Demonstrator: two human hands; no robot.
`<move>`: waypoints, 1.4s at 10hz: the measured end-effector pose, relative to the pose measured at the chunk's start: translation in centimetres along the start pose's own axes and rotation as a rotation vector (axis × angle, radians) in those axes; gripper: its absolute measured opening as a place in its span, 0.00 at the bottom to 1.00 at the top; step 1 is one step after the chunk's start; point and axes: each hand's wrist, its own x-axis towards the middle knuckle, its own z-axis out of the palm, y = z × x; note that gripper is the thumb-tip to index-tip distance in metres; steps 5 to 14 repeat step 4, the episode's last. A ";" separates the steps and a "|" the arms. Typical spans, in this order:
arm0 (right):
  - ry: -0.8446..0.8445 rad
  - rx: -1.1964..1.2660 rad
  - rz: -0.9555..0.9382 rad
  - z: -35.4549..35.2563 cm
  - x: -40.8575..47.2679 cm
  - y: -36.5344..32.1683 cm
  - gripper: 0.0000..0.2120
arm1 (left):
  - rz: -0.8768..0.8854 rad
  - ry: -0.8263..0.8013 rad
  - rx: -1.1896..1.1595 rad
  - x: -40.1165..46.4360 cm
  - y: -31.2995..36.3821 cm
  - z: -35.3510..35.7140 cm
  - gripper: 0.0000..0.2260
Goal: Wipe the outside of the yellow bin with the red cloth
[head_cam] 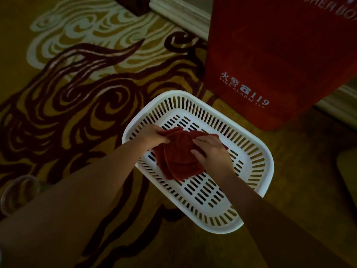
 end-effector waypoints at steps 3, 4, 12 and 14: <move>-0.033 0.035 0.068 -4.2 -0.6 -1.6 0.17 | 0.004 -0.014 0.118 -3.0 2.0 -1.5 0.21; -0.048 0.053 0.128 -8.9 -2.0 -3.4 0.16 | -0.039 -0.040 0.027 -6.4 4.4 -3.2 0.23; -0.048 0.053 0.128 -8.9 -2.0 -3.4 0.16 | -0.039 -0.040 0.027 -6.4 4.4 -3.2 0.23; -0.048 0.053 0.128 -8.9 -2.0 -3.4 0.16 | -0.039 -0.040 0.027 -6.4 4.4 -3.2 0.23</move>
